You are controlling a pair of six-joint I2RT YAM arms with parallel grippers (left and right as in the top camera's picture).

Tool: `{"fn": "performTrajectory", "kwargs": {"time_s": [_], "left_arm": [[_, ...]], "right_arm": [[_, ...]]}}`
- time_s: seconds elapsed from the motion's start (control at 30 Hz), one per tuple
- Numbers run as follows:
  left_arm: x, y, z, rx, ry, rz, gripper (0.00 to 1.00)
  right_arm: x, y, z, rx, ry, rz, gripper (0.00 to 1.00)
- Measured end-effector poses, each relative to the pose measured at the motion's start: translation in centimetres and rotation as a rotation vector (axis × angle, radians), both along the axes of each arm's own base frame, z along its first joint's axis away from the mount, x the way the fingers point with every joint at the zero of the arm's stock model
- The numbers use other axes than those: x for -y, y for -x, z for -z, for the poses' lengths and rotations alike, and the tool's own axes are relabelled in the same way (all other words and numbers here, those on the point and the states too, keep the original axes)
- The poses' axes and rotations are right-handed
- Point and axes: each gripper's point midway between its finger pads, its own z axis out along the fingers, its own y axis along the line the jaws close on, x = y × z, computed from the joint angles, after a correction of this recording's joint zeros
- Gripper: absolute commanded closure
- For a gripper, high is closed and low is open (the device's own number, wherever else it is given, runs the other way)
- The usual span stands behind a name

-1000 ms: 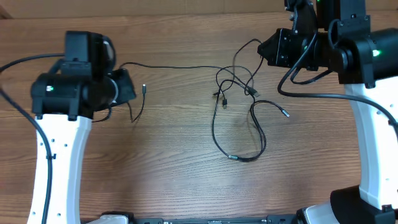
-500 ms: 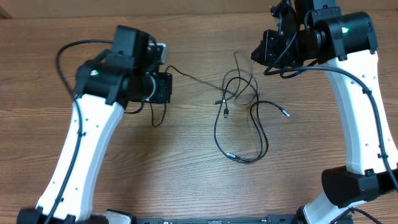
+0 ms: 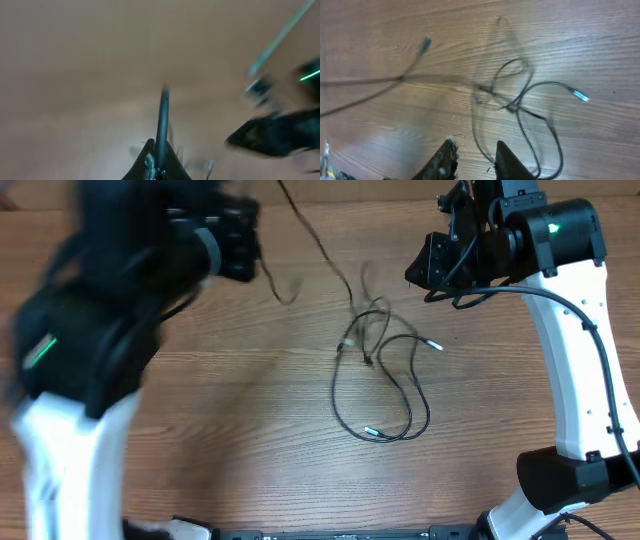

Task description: Untangle cables

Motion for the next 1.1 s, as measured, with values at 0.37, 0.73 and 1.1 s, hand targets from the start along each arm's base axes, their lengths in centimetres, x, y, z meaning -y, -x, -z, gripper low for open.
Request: {"fn": "performTrajectory", "kwargs": {"time_s": [0.37,0.73,1.1], "left_arm": [[-9.0,13.7,-7.0,0.227,0.009,-0.255,0.96],[-20.7,7.2,-10.8,0.364,-0.256,-0.927,0.96],[-38.6,-2.5,4.8,-0.126,0.002,-1.096,0.96]], "right_arm": [[-0.5,-1.0,-0.6,0.051,-0.012,-0.007,0.68],[-0.4,-0.3,-0.2,0.021,-0.004,-0.007,0.68],[-0.1,0.7,0.3,-0.027,0.006,-0.007,0.67]]}}
